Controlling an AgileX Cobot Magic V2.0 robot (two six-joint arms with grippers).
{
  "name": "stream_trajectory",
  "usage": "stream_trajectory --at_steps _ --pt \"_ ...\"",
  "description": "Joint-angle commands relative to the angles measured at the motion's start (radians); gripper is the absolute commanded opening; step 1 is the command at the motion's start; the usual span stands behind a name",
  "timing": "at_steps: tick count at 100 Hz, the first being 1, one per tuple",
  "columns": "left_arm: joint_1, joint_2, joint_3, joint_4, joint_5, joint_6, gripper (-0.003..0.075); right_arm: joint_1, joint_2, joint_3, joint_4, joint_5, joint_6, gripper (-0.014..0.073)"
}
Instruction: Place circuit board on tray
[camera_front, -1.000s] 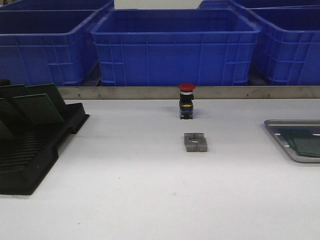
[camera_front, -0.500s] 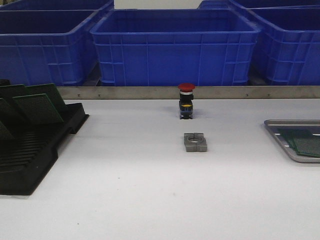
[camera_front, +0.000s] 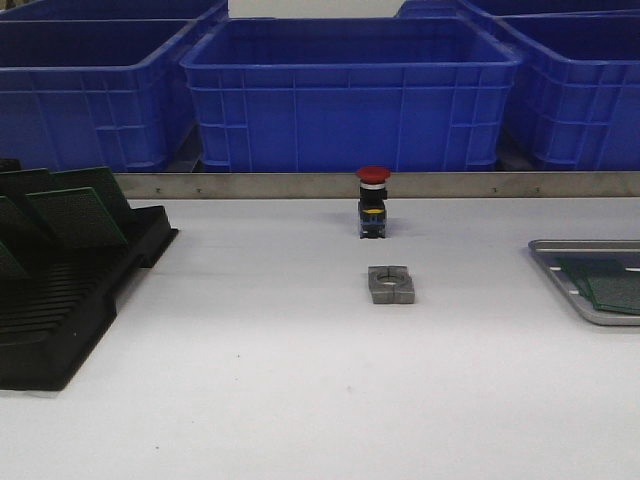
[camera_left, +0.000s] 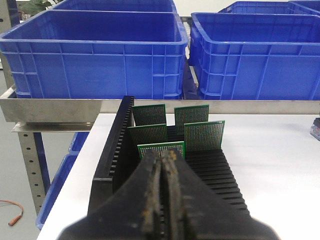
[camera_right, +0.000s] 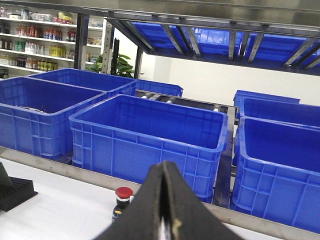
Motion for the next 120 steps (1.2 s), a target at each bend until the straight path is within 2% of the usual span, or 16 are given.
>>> stream_trajectory --at_steps 1,75,86,94,99,104,108,120 --pt "0.001 -0.032 0.047 0.0 -0.079 -0.011 -0.002 0.0 0.01 -0.026 0.034 -0.01 -0.006 -0.0062" --pt "0.001 -0.032 0.047 0.0 -0.079 -0.011 -0.002 0.0 0.01 -0.026 0.034 -0.008 -0.006 -0.0062" --pt "0.001 -0.032 0.047 0.0 -0.079 -0.011 -0.002 0.003 0.01 -0.026 0.034 -0.045 -0.006 -0.0062" --pt "0.001 -0.032 0.047 0.0 -0.079 -0.011 -0.002 0.013 0.011 -0.028 0.003 -0.13 0.003 -0.0062" --pt "0.001 -0.032 0.047 0.0 -0.079 -0.011 -0.002 0.02 0.011 -0.039 -0.107 -0.164 0.056 -0.0062" --pt "0.001 -0.032 0.047 0.0 -0.079 -0.011 -0.002 0.02 0.011 -0.054 -0.258 -0.171 0.193 -0.0062" --pt "0.001 -0.032 0.047 0.0 -0.079 -0.011 -0.002 0.02 0.011 -0.062 -0.397 -0.164 0.37 -0.0062" --pt "0.001 -0.032 0.047 0.0 -0.079 -0.011 -0.002 0.02 0.006 -0.062 -1.001 -0.133 0.97 -0.0062"
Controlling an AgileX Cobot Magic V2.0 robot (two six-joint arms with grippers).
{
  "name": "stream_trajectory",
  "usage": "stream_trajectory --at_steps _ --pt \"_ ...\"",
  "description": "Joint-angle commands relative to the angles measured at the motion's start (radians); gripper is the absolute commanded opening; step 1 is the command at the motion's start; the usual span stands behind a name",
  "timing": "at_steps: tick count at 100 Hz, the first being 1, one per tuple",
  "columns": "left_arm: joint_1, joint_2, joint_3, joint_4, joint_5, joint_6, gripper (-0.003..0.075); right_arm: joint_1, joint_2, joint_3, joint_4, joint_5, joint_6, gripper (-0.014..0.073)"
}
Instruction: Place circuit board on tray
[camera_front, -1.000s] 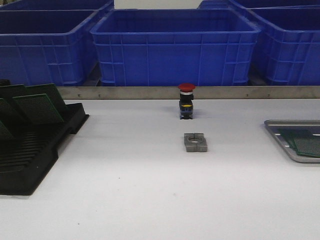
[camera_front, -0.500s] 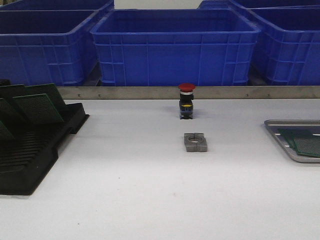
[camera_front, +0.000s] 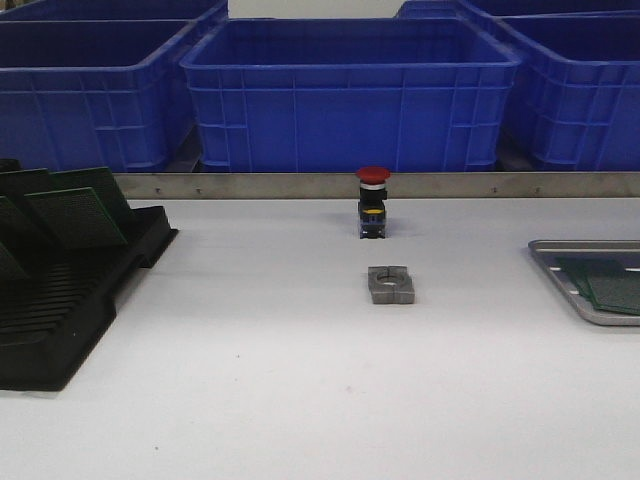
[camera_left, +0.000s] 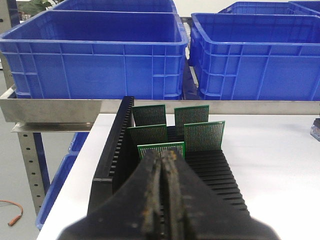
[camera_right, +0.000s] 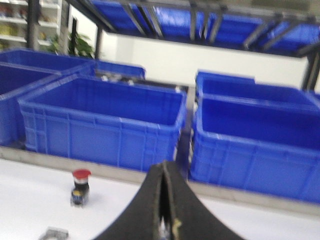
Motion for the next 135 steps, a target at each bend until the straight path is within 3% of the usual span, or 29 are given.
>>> stream_trajectory --at_steps 1,8,14,23,30,36,41,135 --pt "0.001 -0.032 0.046 0.0 -0.079 -0.011 -0.002 0.005 0.006 -0.031 -0.441 -0.014 0.472 -0.0062" --pt "0.001 -0.032 0.046 0.0 -0.079 -0.011 -0.002 0.005 0.006 -0.021 -0.672 -0.025 0.733 -0.0062" --pt "0.001 -0.032 0.046 0.0 -0.079 -0.011 -0.002 0.005 0.006 0.007 -0.791 -0.118 0.847 -0.0062" --pt "0.001 -0.032 0.046 0.0 -0.079 -0.011 -0.002 0.005 -0.004 0.102 -0.867 -0.307 0.94 -0.0062" --pt "0.001 -0.032 0.046 0.0 -0.079 -0.011 -0.002 0.005 -0.025 0.19 -0.871 -0.349 0.99 -0.0062" --pt "0.001 -0.032 0.046 0.0 -0.079 -0.011 -0.002 0.005 -0.063 0.252 -0.885 -0.345 1.009 -0.0062" --pt "0.001 -0.032 0.046 0.0 -0.079 -0.011 -0.002 0.005 -0.059 0.243 -0.925 -0.247 1.009 -0.0062" --pt "0.001 -0.032 0.046 0.0 -0.079 -0.011 -0.002 0.005 -0.06 0.245 -0.94 -0.263 1.0 -0.0062"
